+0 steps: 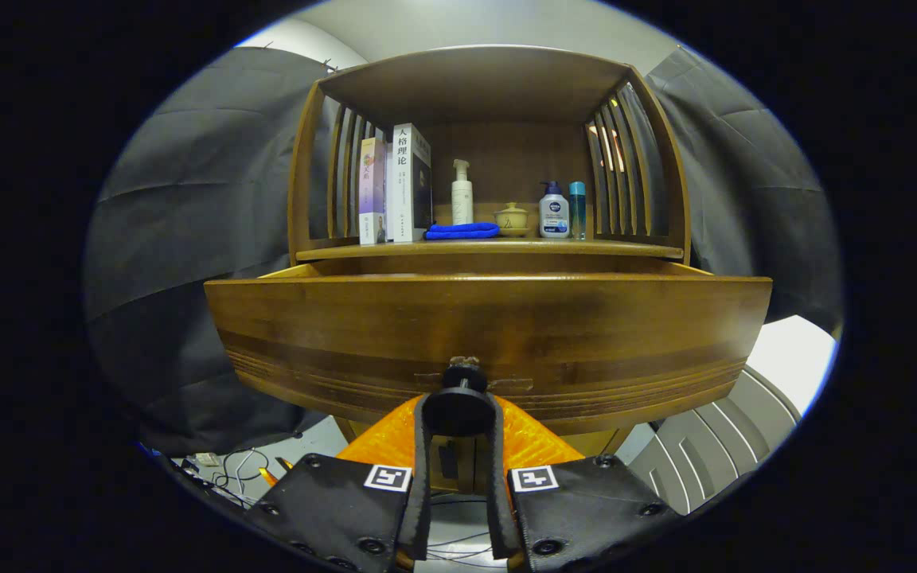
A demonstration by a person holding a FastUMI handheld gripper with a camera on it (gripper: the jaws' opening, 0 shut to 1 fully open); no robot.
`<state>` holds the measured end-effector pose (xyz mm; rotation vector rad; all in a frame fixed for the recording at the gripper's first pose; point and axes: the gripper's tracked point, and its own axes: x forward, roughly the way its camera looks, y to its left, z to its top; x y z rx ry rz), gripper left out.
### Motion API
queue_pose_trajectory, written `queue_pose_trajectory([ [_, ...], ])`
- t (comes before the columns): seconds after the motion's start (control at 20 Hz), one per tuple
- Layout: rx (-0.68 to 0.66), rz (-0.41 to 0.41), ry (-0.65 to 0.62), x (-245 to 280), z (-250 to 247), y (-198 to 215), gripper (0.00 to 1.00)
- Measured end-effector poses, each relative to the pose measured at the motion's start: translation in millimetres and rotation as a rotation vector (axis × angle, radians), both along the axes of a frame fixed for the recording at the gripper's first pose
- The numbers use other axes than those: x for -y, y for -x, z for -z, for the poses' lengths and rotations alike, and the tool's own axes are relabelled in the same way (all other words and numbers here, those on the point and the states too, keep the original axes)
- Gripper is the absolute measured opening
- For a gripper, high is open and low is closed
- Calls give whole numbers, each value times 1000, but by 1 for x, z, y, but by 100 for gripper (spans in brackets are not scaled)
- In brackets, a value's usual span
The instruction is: Pull open the drawer, take out the items inside it, and place them on the countertop above the cabinet.
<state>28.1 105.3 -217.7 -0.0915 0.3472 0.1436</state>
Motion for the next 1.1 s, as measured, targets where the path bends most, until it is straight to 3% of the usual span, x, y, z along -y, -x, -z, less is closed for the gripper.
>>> queue_pose_trajectory([
  [0.25,23,-18,14,4,3,8,32],
  [0.4,24,-35,11,4,3,6,40],
  [0.5,50,-38,-6,5,-2,2,52],
  [0.85,218,-38,-62,14,-91,-16,94],
  [1.1,259,-42,-67,17,-133,-42,95],
])
